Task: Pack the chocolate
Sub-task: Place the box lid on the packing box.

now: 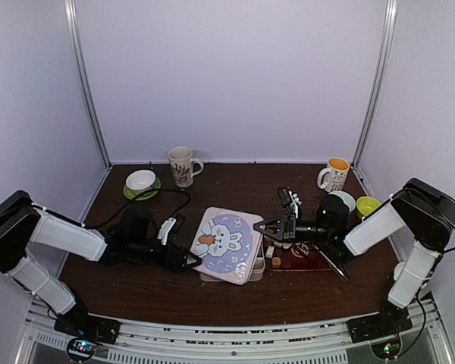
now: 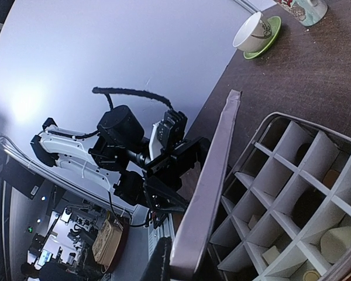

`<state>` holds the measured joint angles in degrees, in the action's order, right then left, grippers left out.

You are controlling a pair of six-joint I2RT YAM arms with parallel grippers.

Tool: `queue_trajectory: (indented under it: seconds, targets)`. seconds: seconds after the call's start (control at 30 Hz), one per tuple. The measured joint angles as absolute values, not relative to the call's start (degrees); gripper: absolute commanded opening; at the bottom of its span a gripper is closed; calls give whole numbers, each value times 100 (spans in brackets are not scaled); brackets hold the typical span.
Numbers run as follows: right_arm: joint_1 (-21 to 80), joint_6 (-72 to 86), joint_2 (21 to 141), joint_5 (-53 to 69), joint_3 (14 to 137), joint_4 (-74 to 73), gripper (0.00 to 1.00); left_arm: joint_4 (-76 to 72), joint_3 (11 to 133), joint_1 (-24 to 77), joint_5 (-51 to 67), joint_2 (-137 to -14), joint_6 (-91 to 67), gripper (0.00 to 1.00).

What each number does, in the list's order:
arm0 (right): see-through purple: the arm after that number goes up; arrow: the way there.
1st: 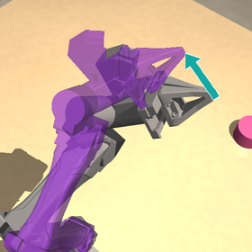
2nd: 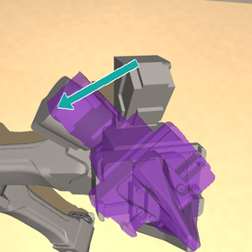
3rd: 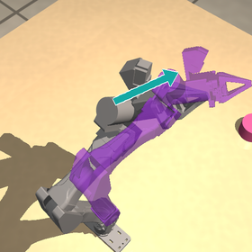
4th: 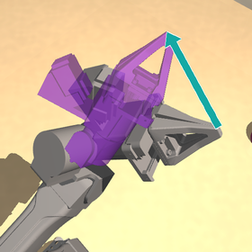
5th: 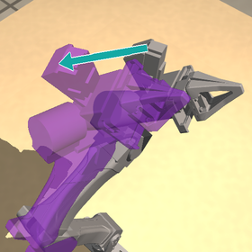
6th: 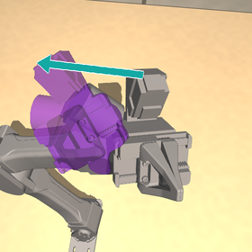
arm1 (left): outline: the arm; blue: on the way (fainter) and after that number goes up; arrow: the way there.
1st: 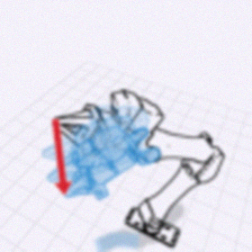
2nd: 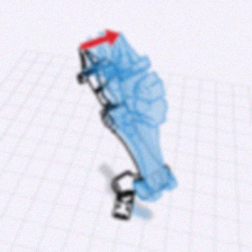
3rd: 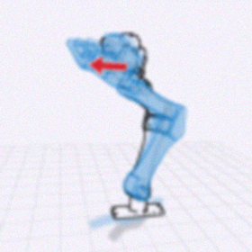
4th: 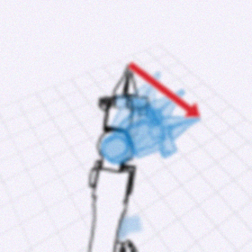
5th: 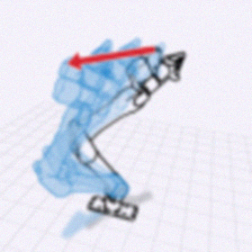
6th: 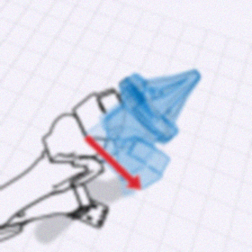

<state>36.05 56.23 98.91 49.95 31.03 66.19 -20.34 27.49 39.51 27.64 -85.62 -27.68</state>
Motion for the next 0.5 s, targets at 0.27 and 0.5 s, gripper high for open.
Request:
queue_trajectory:
  seconds: [0.27, 0.5]
  targets:
    - [3507, 5623, 10029, 5159, 3295, 6405, 10, -2274, 2742, 4178, 2856, -8665, -2412, 93]
    - [3406, 5590, 10112, 5238, 3474, 6001, 12, -2307, 2779, 4202, 2956, -8890, -2414, 88]
